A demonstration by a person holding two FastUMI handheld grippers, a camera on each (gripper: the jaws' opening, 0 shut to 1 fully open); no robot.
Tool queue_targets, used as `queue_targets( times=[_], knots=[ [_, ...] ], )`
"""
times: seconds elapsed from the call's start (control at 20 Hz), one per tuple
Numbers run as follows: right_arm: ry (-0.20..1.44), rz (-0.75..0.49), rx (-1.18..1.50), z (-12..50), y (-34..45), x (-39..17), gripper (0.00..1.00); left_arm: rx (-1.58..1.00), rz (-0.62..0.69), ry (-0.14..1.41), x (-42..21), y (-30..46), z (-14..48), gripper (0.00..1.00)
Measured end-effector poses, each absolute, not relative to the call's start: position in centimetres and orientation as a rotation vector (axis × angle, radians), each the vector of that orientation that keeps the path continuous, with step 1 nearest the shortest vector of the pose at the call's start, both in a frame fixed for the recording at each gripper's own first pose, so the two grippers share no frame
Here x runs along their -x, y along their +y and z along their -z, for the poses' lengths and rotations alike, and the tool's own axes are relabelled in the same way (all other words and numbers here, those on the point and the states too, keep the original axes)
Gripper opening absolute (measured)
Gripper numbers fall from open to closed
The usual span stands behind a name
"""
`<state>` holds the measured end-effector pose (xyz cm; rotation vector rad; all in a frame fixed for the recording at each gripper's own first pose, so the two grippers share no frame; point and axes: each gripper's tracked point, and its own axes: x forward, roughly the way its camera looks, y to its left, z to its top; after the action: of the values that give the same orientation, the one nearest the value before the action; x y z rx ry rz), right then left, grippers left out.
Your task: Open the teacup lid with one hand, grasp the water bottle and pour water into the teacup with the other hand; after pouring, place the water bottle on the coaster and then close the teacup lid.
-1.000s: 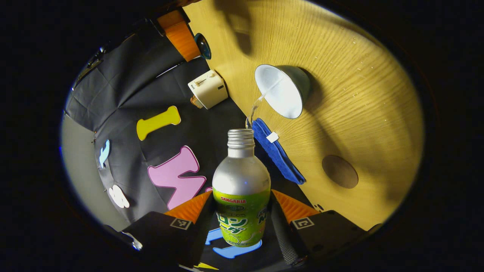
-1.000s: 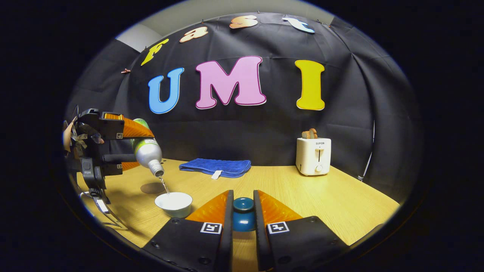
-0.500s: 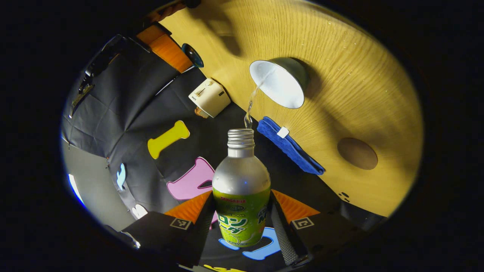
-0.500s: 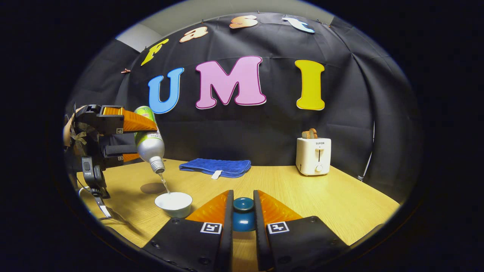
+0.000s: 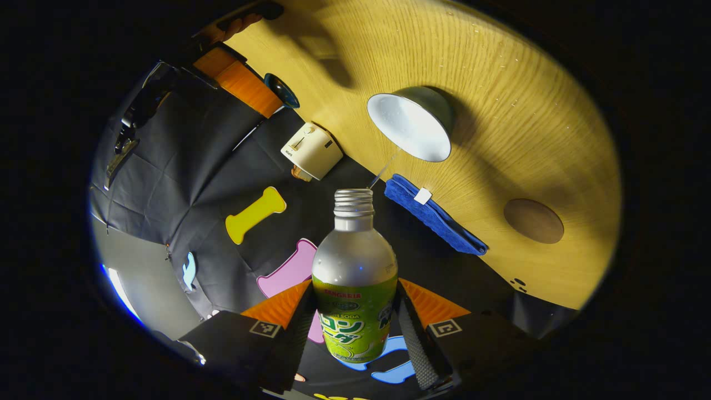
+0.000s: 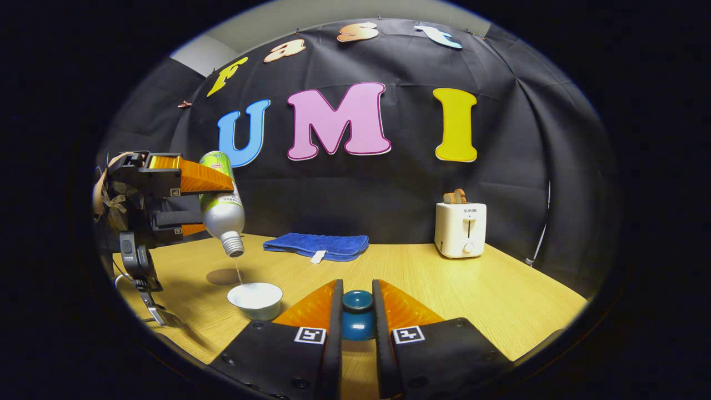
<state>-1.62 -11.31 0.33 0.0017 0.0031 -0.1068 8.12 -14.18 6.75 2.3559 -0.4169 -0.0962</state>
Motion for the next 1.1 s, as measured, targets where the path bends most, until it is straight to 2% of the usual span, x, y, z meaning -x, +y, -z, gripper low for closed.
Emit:
queue_targets(
  times=[0.2,0.45,0.9,1.1],
  knots=[
    [0.003,0.107,-0.001,-0.3,-11.3,1.6,0.29,-2.202,0.156,-0.343,-8.5,-13.1,-5.4,0.81],
    [0.002,0.109,-0.001,-0.3,-11.3,1.6,0.29,-1.865,0.218,-0.216,-7.7,-12.0,-2.6,0.81],
    [0.001,0.116,0.000,-0.3,-11.4,1.5,0.29,-1.117,0.313,-0.073,-7.3,-11.9,1.8,0.80],
    [0.001,0.118,0.000,-0.3,-11.4,1.6,0.29,-0.720,0.354,-0.047,-7.5,-10.5,0.2,0.80]
  ],
)
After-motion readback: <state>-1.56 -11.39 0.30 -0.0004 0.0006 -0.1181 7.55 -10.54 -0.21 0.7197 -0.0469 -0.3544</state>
